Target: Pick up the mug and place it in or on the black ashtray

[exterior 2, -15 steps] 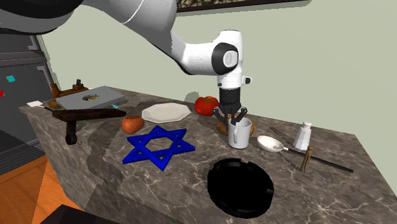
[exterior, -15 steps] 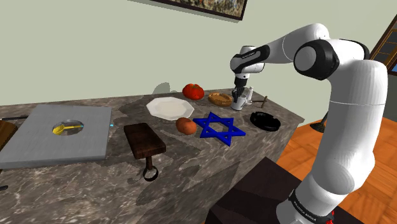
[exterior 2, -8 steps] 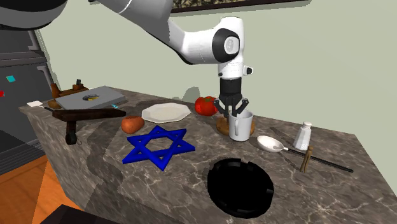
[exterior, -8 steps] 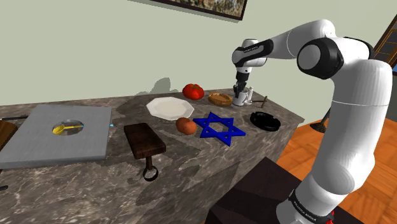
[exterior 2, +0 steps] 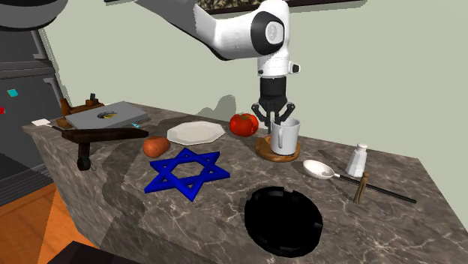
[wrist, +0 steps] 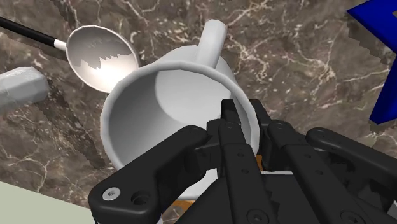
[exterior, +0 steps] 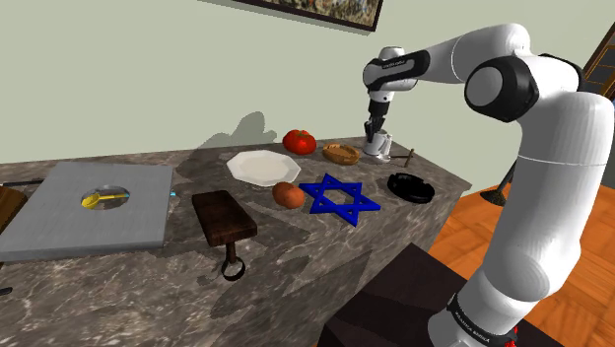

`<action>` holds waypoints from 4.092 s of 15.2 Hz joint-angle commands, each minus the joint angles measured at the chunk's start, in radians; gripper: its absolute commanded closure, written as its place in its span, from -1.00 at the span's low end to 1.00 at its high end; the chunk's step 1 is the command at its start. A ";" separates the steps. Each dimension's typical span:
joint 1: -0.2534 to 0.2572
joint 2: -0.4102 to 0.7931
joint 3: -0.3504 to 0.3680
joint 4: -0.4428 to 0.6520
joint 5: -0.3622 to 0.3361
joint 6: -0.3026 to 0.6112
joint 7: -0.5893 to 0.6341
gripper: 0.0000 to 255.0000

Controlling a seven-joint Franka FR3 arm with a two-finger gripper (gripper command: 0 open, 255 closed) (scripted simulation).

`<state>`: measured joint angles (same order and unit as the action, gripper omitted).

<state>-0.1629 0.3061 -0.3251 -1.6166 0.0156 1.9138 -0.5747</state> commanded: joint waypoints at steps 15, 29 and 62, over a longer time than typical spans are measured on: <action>-0.019 -0.422 -0.050 -0.416 -0.148 0.021 -0.030 1.00; -0.076 -0.623 -0.085 -0.690 -0.243 0.109 -0.054 1.00; -0.073 -0.623 -0.081 -0.701 -0.243 0.119 -0.045 -1.00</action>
<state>-0.2362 -0.3164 -0.4065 -2.3185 -0.2275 2.0347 -0.6204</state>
